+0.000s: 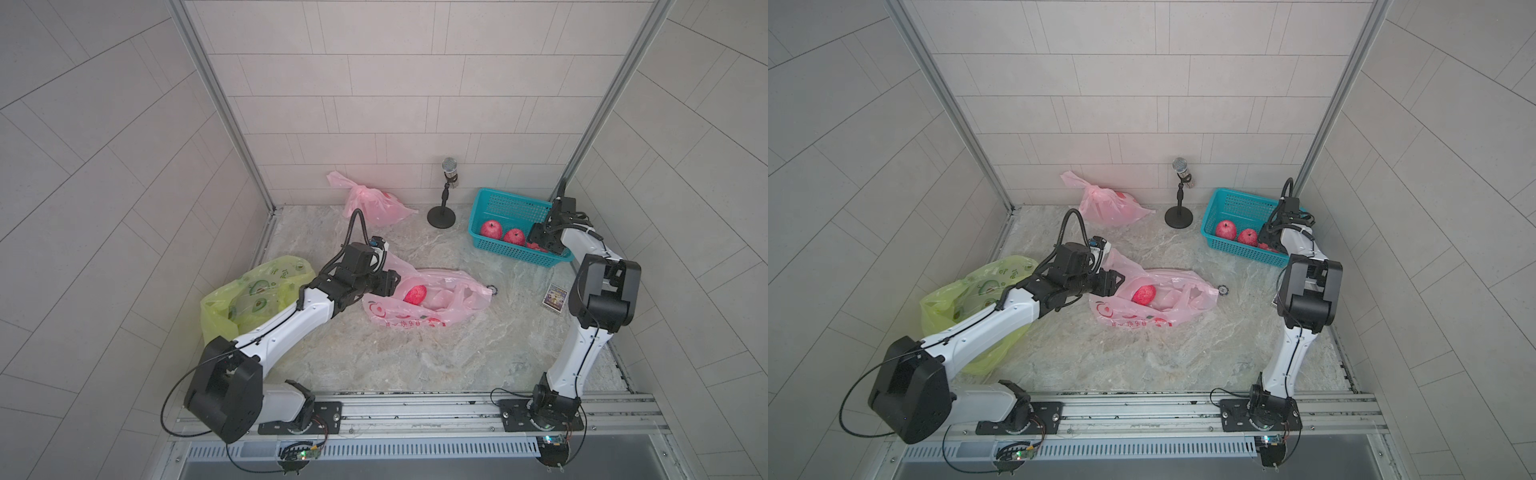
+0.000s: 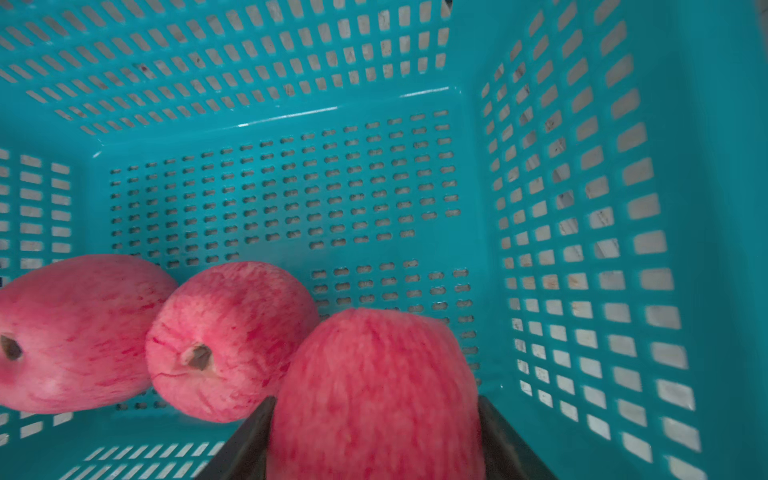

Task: Untie the knot of a plastic bag & take out the apple
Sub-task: Place the apple in the basket.

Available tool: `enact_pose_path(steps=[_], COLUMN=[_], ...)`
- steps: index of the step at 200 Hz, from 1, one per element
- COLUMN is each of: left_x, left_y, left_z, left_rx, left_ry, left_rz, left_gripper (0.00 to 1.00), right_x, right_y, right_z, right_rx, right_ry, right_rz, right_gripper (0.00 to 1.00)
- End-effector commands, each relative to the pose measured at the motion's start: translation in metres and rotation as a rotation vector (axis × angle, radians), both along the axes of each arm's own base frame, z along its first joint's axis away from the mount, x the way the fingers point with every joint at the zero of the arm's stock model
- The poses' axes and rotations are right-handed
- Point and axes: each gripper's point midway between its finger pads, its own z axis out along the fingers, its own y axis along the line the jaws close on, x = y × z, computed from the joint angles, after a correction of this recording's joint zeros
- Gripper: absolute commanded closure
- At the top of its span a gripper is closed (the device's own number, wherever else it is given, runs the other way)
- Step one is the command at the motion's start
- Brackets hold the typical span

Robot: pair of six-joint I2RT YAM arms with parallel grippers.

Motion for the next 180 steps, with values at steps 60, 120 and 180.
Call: enact_pose_path(steps=[60, 120, 180], left_x=[0.007, 0.007, 0.007], left_y=[0.003, 0.007, 0.006], left_z=[0.002, 0.0, -0.002], left_rx=[0.003, 0.002, -0.012], left_ry=[0.002, 0.001, 0.0], left_rz=[-0.006, -0.001, 0.003], left_gripper=[0.33, 0.33, 0.32], right_x=[0.013, 0.012, 0.012], right_y=[-0.004, -0.002, -0.003], right_z=[-0.021, -0.032, -0.021], right_rx=[0.059, 0.077, 0.073], right_ry=[0.011, 0.033, 0.024], right_rz=[-0.013, -0.011, -0.019], right_gripper=[0.31, 0.27, 0.18])
